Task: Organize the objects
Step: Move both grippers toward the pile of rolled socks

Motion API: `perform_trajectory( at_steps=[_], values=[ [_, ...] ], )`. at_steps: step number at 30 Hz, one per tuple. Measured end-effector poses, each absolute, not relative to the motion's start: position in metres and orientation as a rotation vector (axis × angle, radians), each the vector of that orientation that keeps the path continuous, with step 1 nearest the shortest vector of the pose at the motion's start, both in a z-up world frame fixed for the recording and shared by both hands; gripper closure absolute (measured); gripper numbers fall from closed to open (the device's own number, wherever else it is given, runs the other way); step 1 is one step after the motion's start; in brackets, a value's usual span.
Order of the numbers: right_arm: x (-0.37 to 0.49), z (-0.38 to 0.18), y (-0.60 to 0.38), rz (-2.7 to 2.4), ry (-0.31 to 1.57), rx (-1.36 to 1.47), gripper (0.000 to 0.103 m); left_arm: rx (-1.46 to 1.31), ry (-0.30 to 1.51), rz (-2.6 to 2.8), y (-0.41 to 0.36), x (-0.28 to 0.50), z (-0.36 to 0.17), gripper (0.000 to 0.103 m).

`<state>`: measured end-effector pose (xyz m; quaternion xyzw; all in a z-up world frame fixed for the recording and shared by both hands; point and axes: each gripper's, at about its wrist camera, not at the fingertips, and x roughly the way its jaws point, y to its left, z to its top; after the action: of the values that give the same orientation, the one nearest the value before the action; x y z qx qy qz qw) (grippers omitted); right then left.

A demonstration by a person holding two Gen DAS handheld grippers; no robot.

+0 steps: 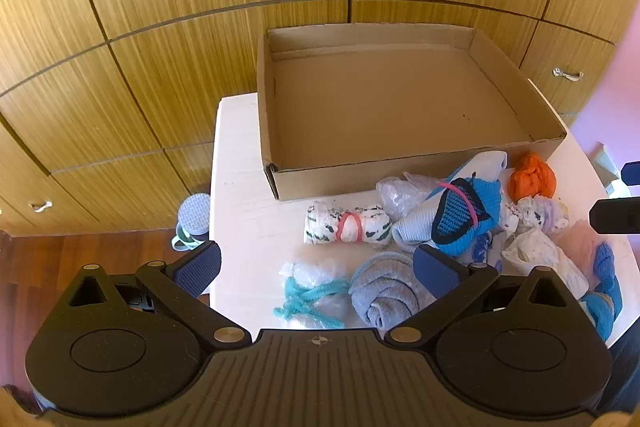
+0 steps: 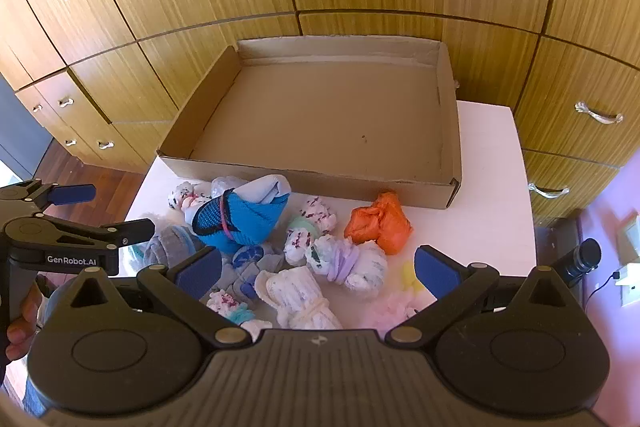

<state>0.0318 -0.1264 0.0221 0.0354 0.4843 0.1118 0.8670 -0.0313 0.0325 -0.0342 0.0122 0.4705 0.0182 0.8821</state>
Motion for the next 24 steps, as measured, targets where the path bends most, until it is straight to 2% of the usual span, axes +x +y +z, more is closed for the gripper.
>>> perform_trajectory(
  at_steps=[24],
  values=[
    [0.008,0.018,-0.136,0.234,1.022,0.066,0.001,0.054,1.022,0.061,0.050,-0.058,-0.045,0.001]
  ],
)
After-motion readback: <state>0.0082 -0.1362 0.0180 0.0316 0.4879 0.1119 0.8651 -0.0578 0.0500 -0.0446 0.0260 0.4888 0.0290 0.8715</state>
